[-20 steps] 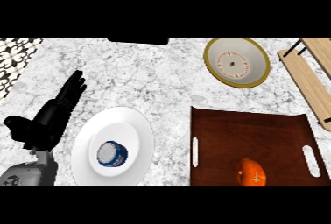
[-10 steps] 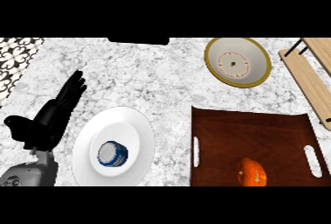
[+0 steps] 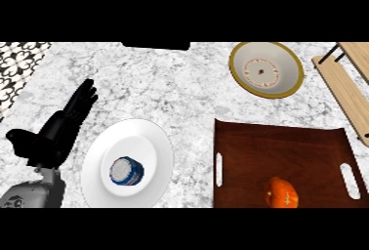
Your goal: Pick the cupcake from the tray and place it in the tiered shelf
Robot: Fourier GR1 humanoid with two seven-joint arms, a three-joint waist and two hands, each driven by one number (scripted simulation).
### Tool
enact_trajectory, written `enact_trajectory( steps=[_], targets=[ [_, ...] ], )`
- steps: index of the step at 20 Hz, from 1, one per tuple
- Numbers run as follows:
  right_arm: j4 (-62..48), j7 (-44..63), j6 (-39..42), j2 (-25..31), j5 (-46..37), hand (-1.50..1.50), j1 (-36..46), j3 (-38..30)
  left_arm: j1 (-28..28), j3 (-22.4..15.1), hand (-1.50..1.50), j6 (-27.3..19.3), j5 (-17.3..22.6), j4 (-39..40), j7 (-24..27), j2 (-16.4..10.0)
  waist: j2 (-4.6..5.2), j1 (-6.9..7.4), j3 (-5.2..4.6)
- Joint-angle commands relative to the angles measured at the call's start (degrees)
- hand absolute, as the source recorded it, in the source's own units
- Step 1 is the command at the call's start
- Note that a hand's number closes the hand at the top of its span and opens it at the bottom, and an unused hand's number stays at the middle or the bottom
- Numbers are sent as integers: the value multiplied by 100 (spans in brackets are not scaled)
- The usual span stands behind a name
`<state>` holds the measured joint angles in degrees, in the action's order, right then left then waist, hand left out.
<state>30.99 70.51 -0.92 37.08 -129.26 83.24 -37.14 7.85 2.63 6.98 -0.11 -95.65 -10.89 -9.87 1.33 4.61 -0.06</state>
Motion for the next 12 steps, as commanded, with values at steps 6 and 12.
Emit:
enact_trajectory(
  steps=[6,12],
  targets=[
    [1938,1470,-657,-500,-465,-150,599,-45,-94,44,0,-29,-18,83,0,2,-84,-134,-5],
    [3507,1472,-317,-1751,-896,-150,543,76,-235,119,0,-72,-37,70,25,-19,-165,-303,-6]
  ],
)
